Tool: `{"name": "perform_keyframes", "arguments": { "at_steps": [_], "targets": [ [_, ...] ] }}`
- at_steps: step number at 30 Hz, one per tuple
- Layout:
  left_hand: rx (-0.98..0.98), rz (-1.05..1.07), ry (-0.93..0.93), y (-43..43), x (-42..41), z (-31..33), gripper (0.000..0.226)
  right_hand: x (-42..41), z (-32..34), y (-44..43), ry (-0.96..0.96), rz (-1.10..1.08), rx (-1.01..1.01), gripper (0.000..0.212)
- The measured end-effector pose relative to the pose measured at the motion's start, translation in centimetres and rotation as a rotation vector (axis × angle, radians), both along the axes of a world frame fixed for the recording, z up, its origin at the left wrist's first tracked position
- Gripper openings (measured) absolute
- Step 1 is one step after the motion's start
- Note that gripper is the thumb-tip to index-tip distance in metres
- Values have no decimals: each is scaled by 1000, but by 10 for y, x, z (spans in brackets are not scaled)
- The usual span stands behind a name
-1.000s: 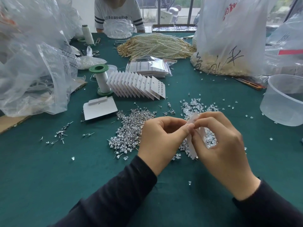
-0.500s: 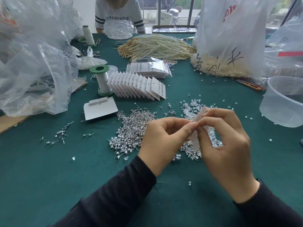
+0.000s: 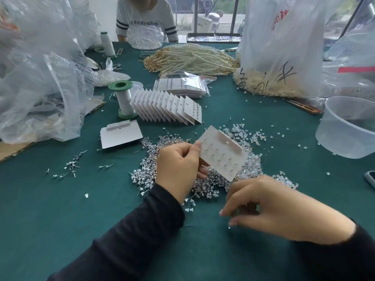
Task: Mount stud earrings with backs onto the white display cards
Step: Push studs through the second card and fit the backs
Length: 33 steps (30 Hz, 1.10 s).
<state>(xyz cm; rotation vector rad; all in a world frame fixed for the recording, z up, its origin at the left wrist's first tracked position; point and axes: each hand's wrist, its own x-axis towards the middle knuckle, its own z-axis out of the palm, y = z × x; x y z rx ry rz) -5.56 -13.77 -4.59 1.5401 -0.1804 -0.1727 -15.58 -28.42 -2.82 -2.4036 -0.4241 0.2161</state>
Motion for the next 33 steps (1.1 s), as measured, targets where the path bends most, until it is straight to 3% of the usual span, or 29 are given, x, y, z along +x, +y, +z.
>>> {"name": "perform_keyframes", "arguments": {
  "at_steps": [9,13,17,19,22,29,33],
  "targets": [
    [53,-43,-15,-4,-7,-4,31,1,-2,9,14,20,-125,5],
    [76,-23,-45,-6,-8,-5,32,-2,2,7,48,13,-168,18],
    [89,-11,-61,-6,-8,-6,31,-5,16,2,141,-129,232,22],
    [88,-19,-66,-6,-9,-7,29,-3,18,-1,39,-276,434,17],
    [79,-45,-78,-7,-11,-8,27,2,14,-2,-108,-454,527,16],
    [112,-78,-154,-9,-19,-7,27,13,0,4,-391,-701,548,16],
    [164,-71,-255,-11,-25,-6,30,14,-2,14,-614,-677,323,11]
  ]
}}
